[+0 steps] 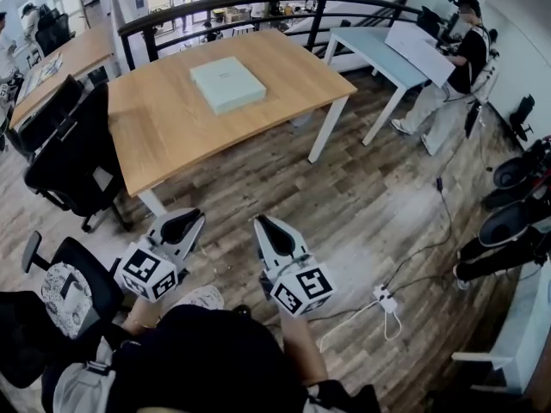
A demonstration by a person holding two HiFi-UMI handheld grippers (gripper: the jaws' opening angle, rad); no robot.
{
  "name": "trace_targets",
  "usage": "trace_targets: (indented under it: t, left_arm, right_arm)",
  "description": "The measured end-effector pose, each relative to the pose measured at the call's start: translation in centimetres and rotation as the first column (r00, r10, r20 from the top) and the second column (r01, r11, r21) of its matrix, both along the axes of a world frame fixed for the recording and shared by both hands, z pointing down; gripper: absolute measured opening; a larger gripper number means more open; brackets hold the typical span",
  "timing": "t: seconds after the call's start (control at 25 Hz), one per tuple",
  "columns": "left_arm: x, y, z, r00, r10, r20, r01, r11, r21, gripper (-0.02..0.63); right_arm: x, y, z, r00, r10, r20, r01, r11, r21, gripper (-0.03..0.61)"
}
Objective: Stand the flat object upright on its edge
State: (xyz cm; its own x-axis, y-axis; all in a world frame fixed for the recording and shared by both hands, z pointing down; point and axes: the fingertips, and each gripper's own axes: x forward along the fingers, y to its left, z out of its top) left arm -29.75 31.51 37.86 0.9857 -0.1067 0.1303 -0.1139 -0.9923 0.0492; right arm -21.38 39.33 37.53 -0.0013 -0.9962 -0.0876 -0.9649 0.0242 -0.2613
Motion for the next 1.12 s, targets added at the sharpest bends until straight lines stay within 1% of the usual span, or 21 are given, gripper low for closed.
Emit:
trace_targets:
  t: [0.24,0.36,0.48,0.64,0.8,1.12]
  left_arm:
    - [1.2,0.4,0.6,1.0,0.025,0.005,-0.025,1.0,-0.001,0.051]
    - [2.0,-0.3,0.9,0.999,0.039,0.0,-0.039,0.999,-0.011,0.051]
    - [3.7,-1.6,0.7,0.998,0.057,-0.018,-0.058,0.998,-0.011,0.051]
    - [6.1,-3.6,-0.3,0.995,0.082,-0.048,-0.082,0.997,0.004,0.051]
    - [7.9,-5.5,-0.8,0.993,0.101,-0.058,-0.1,0.995,0.022,0.051]
    - [10.8,-10.6,-0.9,0.993,0.088,-0.074,-0.087,0.996,0.028,0.051]
  right_arm:
    - [0.9,0.3,0.7,1.0,0.011,0.013,-0.011,1.0,0.002,0.035]
    - [1.7,-0.3,0.8,1.0,0.023,0.012,-0.023,1.0,-0.008,0.035]
    - [3.0,-1.3,0.4,0.999,0.04,-0.007,-0.041,0.999,-0.015,0.035]
    - [4.8,-3.1,-0.2,0.998,0.058,-0.031,-0.059,0.998,-0.021,0.035]
    - [6.4,-5.3,-0.5,0.997,0.059,-0.043,-0.06,0.998,-0.027,0.035]
    - [8.9,-10.6,-0.8,0.998,0.037,-0.053,-0.039,0.999,-0.038,0.035]
